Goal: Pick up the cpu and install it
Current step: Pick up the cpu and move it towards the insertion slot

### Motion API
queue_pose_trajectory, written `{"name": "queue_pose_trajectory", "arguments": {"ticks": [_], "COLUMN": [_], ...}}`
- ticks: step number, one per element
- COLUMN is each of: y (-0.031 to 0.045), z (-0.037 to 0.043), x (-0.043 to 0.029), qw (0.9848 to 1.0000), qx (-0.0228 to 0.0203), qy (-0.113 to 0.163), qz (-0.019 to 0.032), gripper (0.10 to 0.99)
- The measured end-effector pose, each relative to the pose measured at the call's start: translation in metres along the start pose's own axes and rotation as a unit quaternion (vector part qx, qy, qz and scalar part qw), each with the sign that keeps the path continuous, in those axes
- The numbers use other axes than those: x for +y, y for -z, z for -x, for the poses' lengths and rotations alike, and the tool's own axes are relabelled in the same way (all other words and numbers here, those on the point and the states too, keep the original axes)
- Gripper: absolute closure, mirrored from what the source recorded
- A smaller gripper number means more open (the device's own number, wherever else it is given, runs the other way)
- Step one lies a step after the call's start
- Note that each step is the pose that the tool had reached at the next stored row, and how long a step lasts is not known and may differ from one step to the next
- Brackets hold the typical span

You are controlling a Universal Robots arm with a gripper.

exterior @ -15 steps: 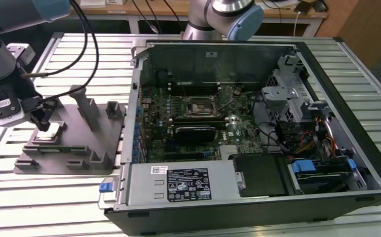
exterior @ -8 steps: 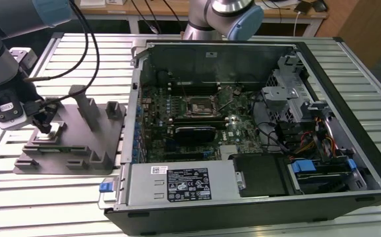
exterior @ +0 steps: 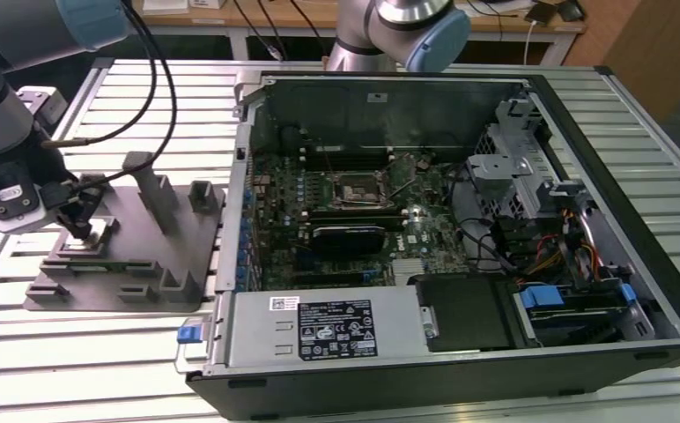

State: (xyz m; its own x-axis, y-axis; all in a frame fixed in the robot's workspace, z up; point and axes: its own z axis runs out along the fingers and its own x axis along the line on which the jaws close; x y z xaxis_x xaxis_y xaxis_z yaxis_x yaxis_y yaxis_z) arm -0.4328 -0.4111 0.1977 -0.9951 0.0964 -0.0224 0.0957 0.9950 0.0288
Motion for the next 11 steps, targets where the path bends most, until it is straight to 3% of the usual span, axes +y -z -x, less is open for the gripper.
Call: {"name": "queue_pose_trajectory", "arguments": {"ticks": [11], "y": [-0.0009], "z": [-0.0010], "x": [-0.0001], "qw": [1.0000], "qx": [0.0000], "qy": [0.000], "qz": [0.0001], "gripper": [0.980]}}
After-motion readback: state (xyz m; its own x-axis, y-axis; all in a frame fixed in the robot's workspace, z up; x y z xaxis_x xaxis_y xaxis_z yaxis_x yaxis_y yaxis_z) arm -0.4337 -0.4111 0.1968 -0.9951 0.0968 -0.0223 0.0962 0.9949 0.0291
